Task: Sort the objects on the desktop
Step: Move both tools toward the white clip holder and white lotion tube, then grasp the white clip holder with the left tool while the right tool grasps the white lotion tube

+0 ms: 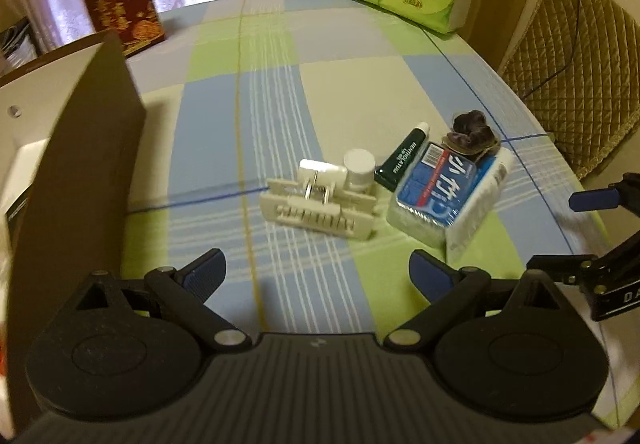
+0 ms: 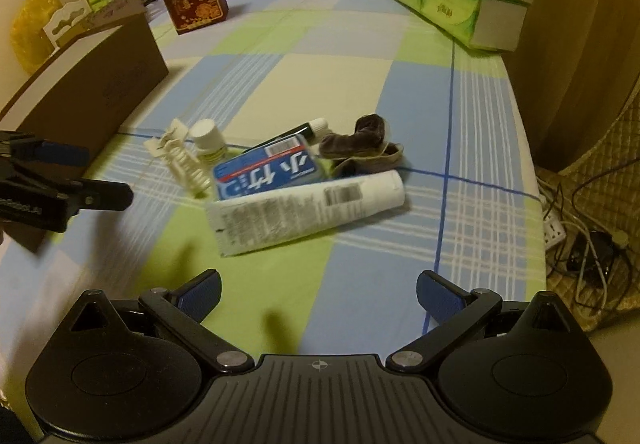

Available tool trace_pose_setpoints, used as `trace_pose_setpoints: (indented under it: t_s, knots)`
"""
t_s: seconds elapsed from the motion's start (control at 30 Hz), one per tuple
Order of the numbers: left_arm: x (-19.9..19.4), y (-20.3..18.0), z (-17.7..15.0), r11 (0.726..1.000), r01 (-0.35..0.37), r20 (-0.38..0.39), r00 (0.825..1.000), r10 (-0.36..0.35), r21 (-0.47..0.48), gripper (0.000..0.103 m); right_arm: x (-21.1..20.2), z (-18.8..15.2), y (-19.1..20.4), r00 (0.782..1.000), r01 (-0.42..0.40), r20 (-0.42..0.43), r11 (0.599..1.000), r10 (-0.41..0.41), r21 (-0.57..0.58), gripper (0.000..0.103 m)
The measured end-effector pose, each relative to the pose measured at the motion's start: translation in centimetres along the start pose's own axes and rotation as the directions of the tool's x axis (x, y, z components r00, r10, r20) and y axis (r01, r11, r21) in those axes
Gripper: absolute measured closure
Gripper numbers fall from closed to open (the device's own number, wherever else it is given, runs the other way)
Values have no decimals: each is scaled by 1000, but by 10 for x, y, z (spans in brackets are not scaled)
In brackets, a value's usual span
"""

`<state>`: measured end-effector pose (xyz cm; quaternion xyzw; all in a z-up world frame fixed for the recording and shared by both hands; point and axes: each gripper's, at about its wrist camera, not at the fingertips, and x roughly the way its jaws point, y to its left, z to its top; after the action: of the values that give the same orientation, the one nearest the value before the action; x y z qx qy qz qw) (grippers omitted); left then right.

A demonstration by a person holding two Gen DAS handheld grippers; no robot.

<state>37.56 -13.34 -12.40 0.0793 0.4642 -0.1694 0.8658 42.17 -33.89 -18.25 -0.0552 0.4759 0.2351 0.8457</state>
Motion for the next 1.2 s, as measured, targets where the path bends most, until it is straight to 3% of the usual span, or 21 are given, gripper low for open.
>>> trace_pose_setpoints:
  t_s: [0.4,0.57,0.73,1.0,1.2]
  knots:
    - [60,6,20,992,21,4,1000,-21,127,6,23,10,-21,999,-34,1,999,34,-1,2]
    - [65,10,20,987,69,30,997,-75,143,18,26,19,-25,998,-53,19,999,53,-10,2]
    - [59,15,12,993,64,27,997,-67,101,18,26,33,-27,993,-96,60,992,101,-84,2]
    - [35,27,-15,1000,28,-24,999,-28,8,18,47,38,-33,975,-220,-15,949,222,-226,2]
    - [18,31,-37,999,-8,-50,999,6,-33,18,27,16,1,947,-321,-98,878,306,-354,2]
